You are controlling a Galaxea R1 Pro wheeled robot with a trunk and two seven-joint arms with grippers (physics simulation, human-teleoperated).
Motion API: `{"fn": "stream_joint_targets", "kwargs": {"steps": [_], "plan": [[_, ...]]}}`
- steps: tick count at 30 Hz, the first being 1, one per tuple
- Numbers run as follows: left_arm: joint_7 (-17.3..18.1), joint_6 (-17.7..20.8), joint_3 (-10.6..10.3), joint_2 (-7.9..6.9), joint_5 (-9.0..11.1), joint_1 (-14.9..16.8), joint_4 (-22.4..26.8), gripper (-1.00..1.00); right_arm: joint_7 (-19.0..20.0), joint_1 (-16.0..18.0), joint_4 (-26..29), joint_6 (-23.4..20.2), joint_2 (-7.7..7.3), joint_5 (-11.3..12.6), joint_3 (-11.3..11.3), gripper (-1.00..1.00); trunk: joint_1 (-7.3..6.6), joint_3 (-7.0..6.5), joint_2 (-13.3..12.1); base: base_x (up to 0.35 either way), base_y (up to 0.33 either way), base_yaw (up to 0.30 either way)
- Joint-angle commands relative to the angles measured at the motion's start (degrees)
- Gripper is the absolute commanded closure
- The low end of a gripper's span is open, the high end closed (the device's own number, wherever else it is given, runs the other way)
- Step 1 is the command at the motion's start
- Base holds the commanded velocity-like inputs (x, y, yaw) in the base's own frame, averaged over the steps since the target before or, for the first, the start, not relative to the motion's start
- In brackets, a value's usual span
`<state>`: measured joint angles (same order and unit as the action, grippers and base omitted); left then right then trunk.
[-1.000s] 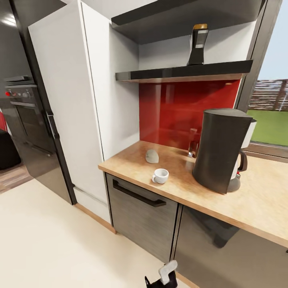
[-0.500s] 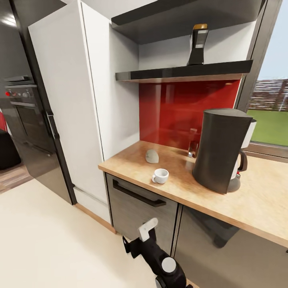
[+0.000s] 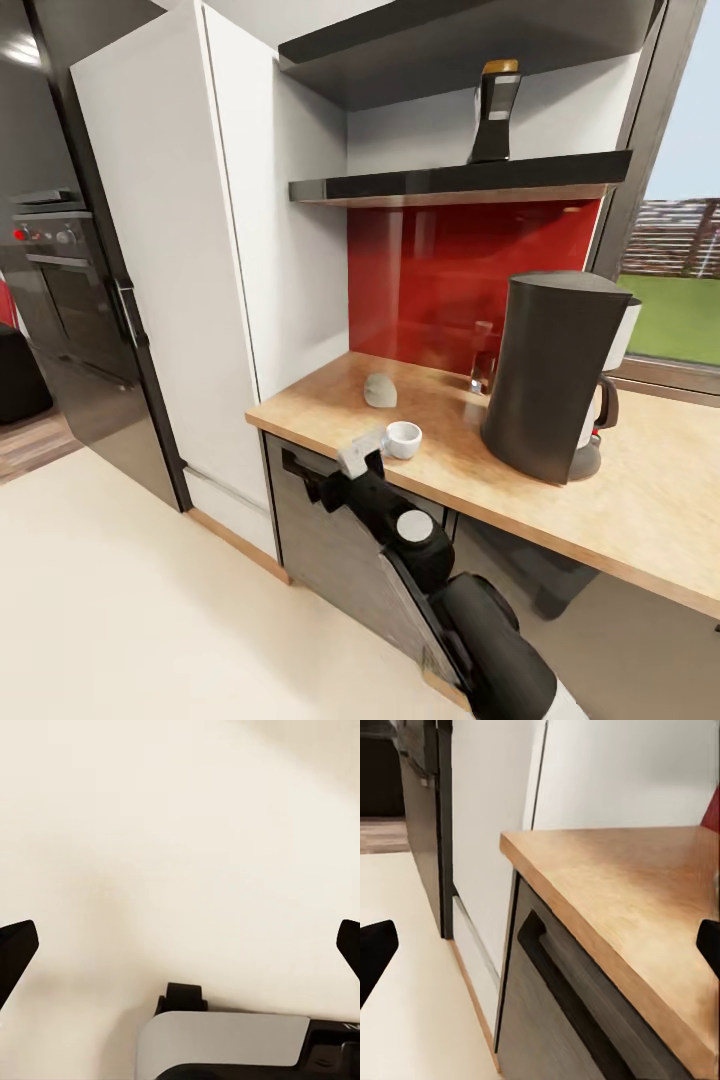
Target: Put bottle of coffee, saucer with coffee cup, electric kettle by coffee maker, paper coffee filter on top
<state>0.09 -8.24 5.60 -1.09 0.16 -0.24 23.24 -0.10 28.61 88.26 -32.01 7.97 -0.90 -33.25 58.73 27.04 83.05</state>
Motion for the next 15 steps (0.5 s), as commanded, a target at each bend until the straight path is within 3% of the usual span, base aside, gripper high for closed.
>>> {"fn": "stream_joint_targets", "kwargs": {"steps": [1,4,5,8,11,15], "plan": [[0.02,-0.07,0.11,0.02,0.01,-0.03,0.07,-1.00,0.00,1.72,0.06,-1.96,0.02,-0.06,0.00,-1.00,0.00,0.05,0.03,0.000,0.000,0.000],[0.06,-0.08,0.11,0.03,0.01,-0.03,0.06,-1.00,0.00,6.02,0.07,-6.51,0.03,0.73,1.03,-1.00,0.00,0.05,0.03,0.000,0.000,0.000],[0.07,-0.09,0.11,0.03,0.01,-0.03,0.06,-1.00,0.01,9.99,0.03,-10.16,0.03,2.62,4.51,-1.00,0.00,0.05,0.03,0.000,0.000,0.000],[0.08,-0.11,0.18,-0.03,0.01,-0.03,0.05,-1.00,-0.09,20.12,-0.51,-19.61,-0.09,6.76,11.99,-1.00,0.00,0.05,0.03,0.000,0.000,0.000],[0.08,-0.11,0.19,-0.05,0.01,-0.03,0.06,-1.00,-0.25,21.92,-2.23,-21.26,-0.22,7.17,13.60,-1.00,0.00,0.05,0.03,0.000,0.000,0.000],[0.08,-0.11,0.20,-0.05,0.01,-0.03,0.06,-1.00,-0.34,22.32,-4.17,-21.46,-0.28,7.26,14.14,-1.00,0.00,0.05,0.03,0.000,0.000,0.000]]}}
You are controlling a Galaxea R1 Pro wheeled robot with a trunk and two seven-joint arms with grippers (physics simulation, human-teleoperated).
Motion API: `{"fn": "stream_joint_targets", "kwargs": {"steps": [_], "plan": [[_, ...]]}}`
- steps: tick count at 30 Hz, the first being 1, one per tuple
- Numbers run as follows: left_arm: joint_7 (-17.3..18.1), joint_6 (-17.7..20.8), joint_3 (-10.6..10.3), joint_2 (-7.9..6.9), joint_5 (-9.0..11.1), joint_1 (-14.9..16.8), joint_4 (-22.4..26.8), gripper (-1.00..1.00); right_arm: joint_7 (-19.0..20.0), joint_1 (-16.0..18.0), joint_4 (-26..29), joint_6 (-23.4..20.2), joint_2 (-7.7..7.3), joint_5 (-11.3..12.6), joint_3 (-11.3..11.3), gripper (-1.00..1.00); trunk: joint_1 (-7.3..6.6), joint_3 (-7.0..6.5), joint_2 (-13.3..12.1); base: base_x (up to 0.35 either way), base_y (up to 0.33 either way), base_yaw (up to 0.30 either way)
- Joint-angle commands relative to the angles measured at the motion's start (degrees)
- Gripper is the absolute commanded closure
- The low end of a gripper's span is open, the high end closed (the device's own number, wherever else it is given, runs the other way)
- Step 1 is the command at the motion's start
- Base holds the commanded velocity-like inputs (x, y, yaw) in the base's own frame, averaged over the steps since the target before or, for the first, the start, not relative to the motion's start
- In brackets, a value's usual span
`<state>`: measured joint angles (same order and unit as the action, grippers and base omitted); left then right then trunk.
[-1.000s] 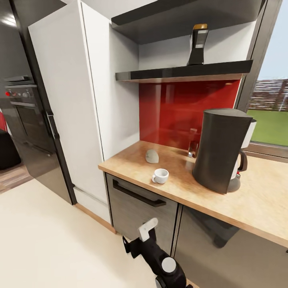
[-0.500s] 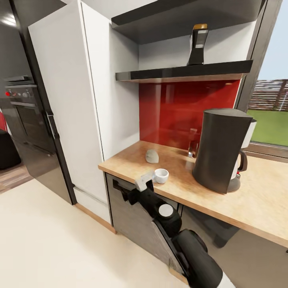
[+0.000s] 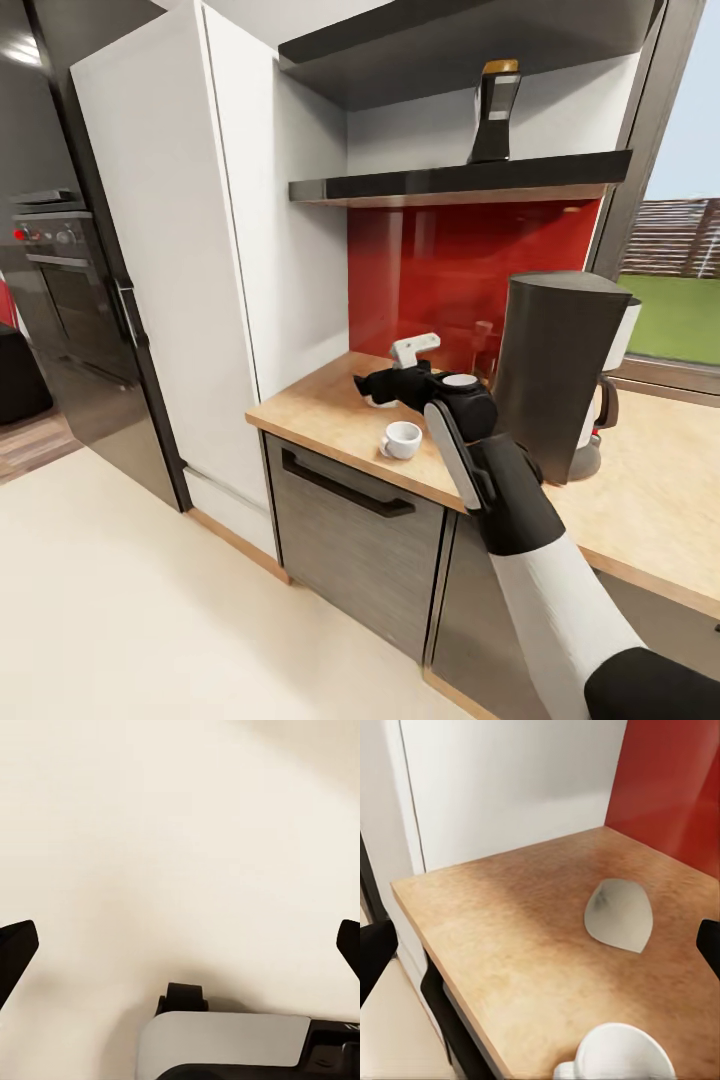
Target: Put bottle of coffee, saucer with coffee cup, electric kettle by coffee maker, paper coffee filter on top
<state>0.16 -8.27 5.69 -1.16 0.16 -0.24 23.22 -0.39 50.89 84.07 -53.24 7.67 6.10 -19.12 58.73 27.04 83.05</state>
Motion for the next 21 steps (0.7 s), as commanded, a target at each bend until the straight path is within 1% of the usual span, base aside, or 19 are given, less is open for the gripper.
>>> {"fn": "stream_joint_targets", "kwargs": {"steps": [1,6,8,9,12,13,14,15,17,21], "plan": [[0.02,-0.08,0.11,0.01,0.01,-0.03,0.08,-1.00,-0.03,0.09,-0.35,-0.26,-0.01,0.30,0.11,-1.00,0.00,0.05,0.03,0.000,0.000,0.000],[0.02,-0.08,0.13,0.00,0.01,-0.03,0.07,-1.00,0.29,0.14,-1.76,-0.35,0.11,0.98,0.08,-1.00,0.00,0.05,0.03,0.000,0.000,0.000],[0.02,-0.08,0.16,-0.04,0.01,-0.03,0.07,-1.00,0.38,0.07,-1.95,-0.32,0.18,2.31,-0.06,-1.00,0.00,0.05,0.03,0.000,0.000,0.000],[0.02,-0.08,0.18,-0.05,0.01,-0.03,0.07,-1.00,0.42,0.05,-2.02,-0.31,0.20,3.98,-0.12,-1.00,0.00,0.05,0.03,0.000,0.000,0.000],[0.02,-0.08,0.19,-0.06,0.01,-0.03,0.07,-1.00,0.37,0.03,-2.09,-0.30,0.20,6.88,-0.10,-1.00,0.00,0.05,0.03,0.000,0.000,0.000],[0.02,-0.08,0.19,-0.07,0.01,-0.03,0.07,-1.00,0.32,0.02,-2.14,-0.29,0.18,8.38,-0.08,-1.00,0.00,0.05,0.03,0.000,0.000,0.000],[0.02,-0.08,0.19,-0.07,0.01,-0.03,0.07,-1.00,0.30,0.01,-2.16,-0.29,0.18,8.91,-0.07,-1.00,0.00,0.05,0.03,0.000,0.000,0.000],[0.02,-0.08,0.19,-0.07,0.01,-0.03,0.07,-1.00,0.30,0.01,-2.16,-0.29,0.18,8.91,-0.07,-1.00,0.00,0.05,0.03,0.000,0.000,0.000],[0.02,-0.08,0.20,-0.07,0.01,-0.03,0.08,-1.00,0.26,0.01,-2.20,-0.29,0.13,9.95,-0.01,-1.00,0.00,0.05,0.03,0.000,0.000,0.000],[0.02,-0.08,0.20,-0.07,0.01,-0.03,0.08,-1.00,0.17,0.01,-2.25,-0.29,0.06,10.68,0.06,-1.00,0.00,0.05,0.03,0.000,0.000,0.000]]}}
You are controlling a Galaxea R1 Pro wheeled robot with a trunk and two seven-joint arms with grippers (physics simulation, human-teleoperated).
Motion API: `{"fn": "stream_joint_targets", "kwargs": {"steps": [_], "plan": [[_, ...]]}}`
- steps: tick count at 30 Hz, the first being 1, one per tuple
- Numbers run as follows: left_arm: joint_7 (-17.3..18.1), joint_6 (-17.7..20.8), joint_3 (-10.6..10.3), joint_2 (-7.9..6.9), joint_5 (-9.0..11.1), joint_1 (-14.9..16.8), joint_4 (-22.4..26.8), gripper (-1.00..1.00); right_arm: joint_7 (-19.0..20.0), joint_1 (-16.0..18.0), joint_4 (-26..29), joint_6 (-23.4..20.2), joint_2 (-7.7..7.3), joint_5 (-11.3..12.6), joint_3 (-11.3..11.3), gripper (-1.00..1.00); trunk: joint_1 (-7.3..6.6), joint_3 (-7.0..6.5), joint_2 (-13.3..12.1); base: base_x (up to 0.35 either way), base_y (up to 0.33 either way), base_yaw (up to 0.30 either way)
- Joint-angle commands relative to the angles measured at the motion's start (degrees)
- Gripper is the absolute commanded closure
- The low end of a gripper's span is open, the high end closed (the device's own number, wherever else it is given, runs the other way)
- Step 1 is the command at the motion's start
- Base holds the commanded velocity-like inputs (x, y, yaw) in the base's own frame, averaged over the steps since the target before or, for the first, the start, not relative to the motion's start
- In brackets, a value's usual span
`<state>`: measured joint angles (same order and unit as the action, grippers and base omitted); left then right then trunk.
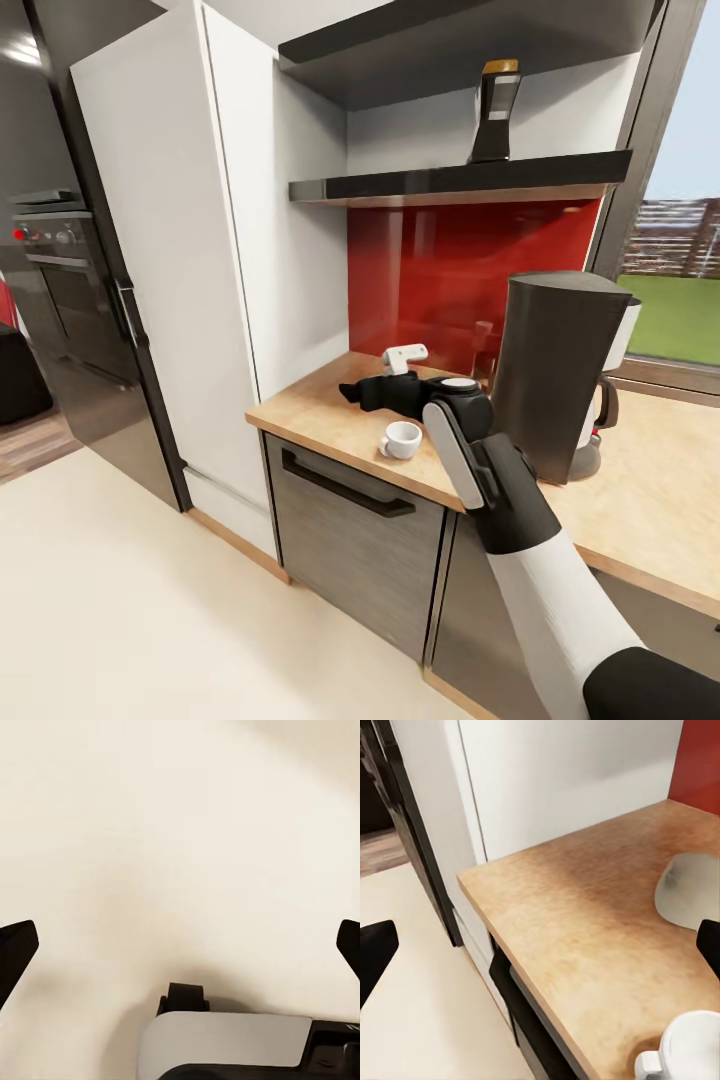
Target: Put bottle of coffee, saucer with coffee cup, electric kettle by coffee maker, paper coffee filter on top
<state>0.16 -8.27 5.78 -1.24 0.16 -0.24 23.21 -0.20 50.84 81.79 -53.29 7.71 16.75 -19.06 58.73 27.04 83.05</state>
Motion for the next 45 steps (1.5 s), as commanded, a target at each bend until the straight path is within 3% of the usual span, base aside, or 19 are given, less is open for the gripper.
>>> {"fn": "stream_joint_targets", "kwargs": {"steps": [1,15,16,19,21,25,45], "plan": [[0.02,-0.08,0.11,0.01,0.01,-0.03,0.08,-1.00,-0.04,0.04,0.02,-0.24,-0.02,0.19,0.04,-1.00,0.00,0.05,0.03,0.039,0.000,0.000],[0.02,-0.08,0.11,0.01,0.01,-0.03,0.13,-1.00,-0.32,0.06,-3.75,0.01,-0.17,0.03,0.21,-1.00,0.00,0.05,0.03,0.118,-0.064,0.000],[0.02,-0.08,0.17,0.01,0.01,-0.03,0.13,-1.00,-2.08,0.11,-7.50,1.76,-0.40,-0.50,0.30,-1.00,0.00,0.05,0.03,0.124,-0.078,0.000],[0.02,-0.08,0.19,0.01,0.01,-0.03,0.10,-1.00,-7.39,0.14,-9.00,4.08,-0.46,-1.85,0.27,-1.00,0.00,0.05,0.03,0.071,-0.045,0.000],[0.02,-0.08,0.20,0.01,0.01,-0.03,0.13,-1.00,-14.04,0.30,-9.80,5.37,-0.49,-2.96,0.19,-1.00,0.00,0.05,0.03,0.020,-0.012,0.000],[0.02,-0.08,0.16,0.01,0.01,-0.03,0.11,-1.00,-15.83,0.36,-10.04,5.68,-0.50,-3.25,0.17,-1.00,0.00,0.05,0.03,0.013,-0.005,0.000],[0.02,-0.08,0.20,0.01,0.01,-0.03,0.16,-1.00,-16.76,0.40,-10.23,5.83,-0.50,-3.39,0.16,-1.00,0.00,0.05,0.03,0.083,0.000,0.000]]}}
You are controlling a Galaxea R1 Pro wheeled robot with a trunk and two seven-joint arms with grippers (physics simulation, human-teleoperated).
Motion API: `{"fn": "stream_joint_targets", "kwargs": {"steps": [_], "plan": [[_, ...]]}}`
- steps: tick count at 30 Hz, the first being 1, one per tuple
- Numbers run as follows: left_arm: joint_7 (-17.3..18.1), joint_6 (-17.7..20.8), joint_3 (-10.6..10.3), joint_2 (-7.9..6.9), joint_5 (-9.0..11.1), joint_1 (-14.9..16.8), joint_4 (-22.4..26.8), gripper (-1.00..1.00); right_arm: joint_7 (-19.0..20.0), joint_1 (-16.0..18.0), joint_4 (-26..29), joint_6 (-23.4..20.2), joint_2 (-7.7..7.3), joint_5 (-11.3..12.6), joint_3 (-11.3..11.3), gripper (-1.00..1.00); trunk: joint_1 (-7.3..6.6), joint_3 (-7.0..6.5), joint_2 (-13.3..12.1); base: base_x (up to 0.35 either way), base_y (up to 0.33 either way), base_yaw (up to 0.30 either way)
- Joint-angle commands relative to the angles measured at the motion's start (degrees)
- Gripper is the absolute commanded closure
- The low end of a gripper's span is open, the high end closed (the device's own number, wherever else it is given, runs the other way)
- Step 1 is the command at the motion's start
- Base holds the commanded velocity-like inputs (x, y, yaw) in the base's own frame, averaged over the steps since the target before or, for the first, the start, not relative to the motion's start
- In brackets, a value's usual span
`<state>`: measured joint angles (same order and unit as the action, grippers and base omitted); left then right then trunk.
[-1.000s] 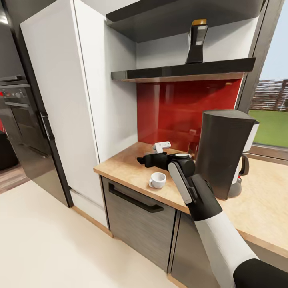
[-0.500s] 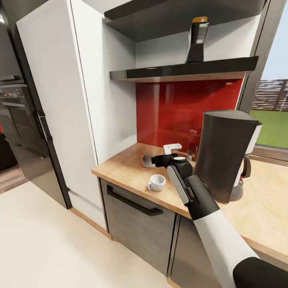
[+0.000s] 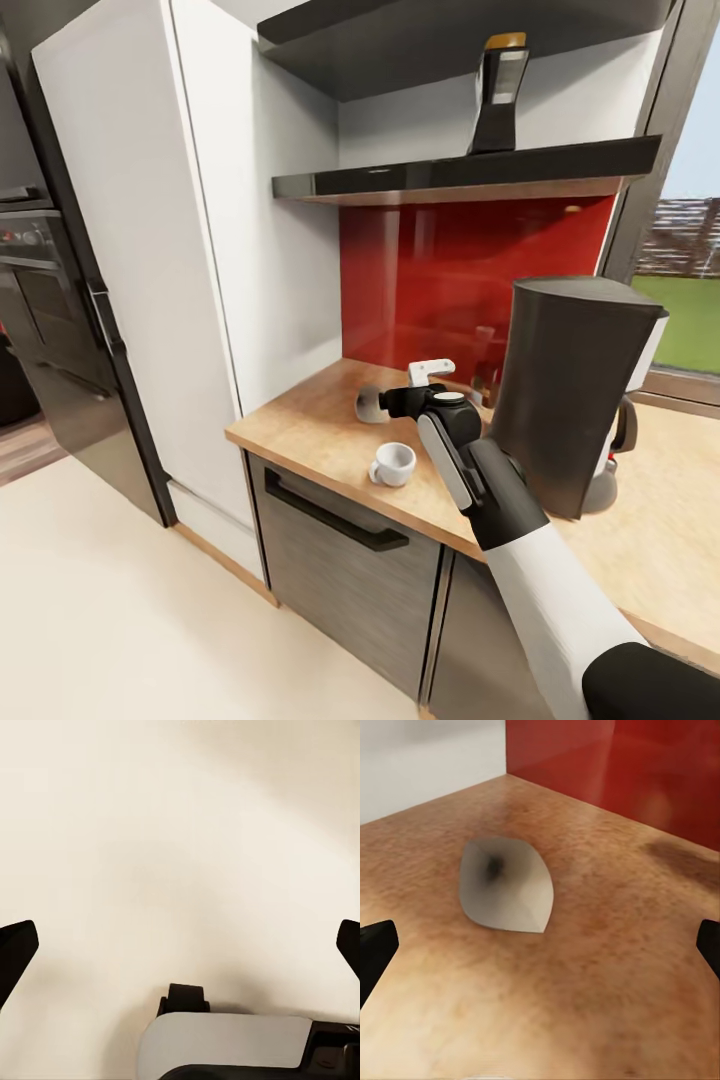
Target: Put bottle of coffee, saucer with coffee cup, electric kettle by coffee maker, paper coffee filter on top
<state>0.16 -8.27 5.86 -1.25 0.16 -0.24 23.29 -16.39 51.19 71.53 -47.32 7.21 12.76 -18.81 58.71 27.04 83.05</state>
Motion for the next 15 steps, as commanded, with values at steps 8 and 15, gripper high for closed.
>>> {"fn": "stream_joint_targets", "kwargs": {"steps": [8,15], "plan": [[0.02,-0.08,0.11,0.02,0.01,-0.02,0.09,-1.00,-0.57,0.05,-0.52,-0.09,0.00,0.62,-0.03,-1.00,0.02,0.05,0.03,0.038,0.000,0.000],[0.02,-0.08,0.11,0.02,0.01,-0.02,0.09,-1.00,-0.59,0.05,-4.43,1.42,-0.07,0.66,0.05,-1.00,0.02,0.05,0.03,0.082,0.000,0.000]]}}
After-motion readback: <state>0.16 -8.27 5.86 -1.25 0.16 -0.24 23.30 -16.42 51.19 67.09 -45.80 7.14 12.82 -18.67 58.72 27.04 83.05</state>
